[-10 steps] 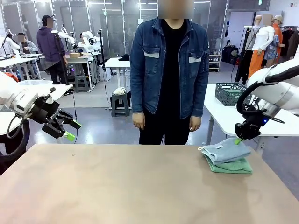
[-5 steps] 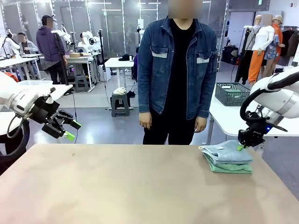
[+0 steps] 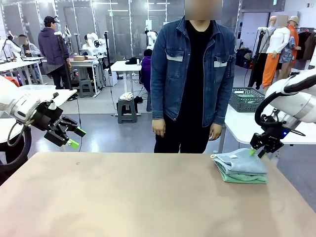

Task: Fold the towels and place them in the basket.
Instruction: Stack the folded Towel with hook on the right side of the table.

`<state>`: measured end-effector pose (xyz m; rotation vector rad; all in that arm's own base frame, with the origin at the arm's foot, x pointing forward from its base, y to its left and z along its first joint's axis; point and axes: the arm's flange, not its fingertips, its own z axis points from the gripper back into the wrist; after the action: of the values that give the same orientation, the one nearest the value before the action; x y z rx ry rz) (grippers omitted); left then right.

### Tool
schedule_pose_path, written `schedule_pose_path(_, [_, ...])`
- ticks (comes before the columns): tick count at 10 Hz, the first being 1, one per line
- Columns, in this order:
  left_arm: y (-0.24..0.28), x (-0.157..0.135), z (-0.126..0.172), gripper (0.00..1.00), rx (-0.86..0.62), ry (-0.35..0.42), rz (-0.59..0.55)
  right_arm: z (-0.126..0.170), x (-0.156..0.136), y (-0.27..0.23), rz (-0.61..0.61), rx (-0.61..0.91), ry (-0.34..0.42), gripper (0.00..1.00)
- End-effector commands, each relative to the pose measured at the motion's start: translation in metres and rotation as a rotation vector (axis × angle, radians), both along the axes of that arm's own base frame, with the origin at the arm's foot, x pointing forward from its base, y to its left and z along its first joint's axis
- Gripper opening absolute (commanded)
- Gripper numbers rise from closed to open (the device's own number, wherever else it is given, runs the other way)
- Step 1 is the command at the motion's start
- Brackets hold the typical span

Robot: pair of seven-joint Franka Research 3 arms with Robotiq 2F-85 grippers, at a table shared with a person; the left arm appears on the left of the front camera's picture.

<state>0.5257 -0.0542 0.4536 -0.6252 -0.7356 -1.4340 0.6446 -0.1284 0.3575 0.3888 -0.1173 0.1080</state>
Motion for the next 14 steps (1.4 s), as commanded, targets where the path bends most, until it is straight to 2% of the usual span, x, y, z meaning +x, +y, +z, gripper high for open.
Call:
schedule_pose_path(1, [0.0,-0.001,0.002,0.94,-0.001,-0.004,0.0,0.027,-0.008,0.008,-0.029,-0.055,-0.021,0.85])
schedule_pose_path(2, [0.0,-0.001,0.002,0.94,-0.001,-0.004,0.0,0.06,-0.02,0.023,-0.031,-0.066,-0.038,0.85])
schedule_pose_path(4, [0.0,-0.001,0.002,0.94,-0.001,-0.004,0.0,0.191,-0.089,0.068,-0.05,-0.148,-0.148,0.85])
schedule_pose_path(5, [0.0,-0.001,0.002,0.94,-0.001,-0.004,0.0,0.244,-0.124,0.087,-0.056,-0.18,-0.234,0.85])
schedule_pose_path(7, [0.0,-0.001,0.002,0.94,-0.001,-0.004,0.0,0.311,-0.187,0.114,-0.061,-0.207,-0.437,0.85])
schedule_pose_path(8, [0.0,-0.001,0.002,0.94,-0.001,-0.004,0.0,0.331,-0.221,0.123,-0.048,-0.189,-0.508,0.85])
schedule_pose_path(10, [0.0,-0.001,0.002,0.94,-0.001,-0.004,0.0,0.342,-0.263,0.129,-0.055,-0.162,-0.599,0.85])
schedule_pose_path(12, [0.0,-0.001,0.002,0.94,-0.001,-0.004,0.0,0.339,-0.291,0.141,-0.082,-0.193,-0.611,0.85])
schedule_pose_path(14, [0.0,-0.001,0.002,0.94,-0.001,-0.004,0.0,0.341,-0.291,0.141,-0.093,-0.196,-0.595,0.85])
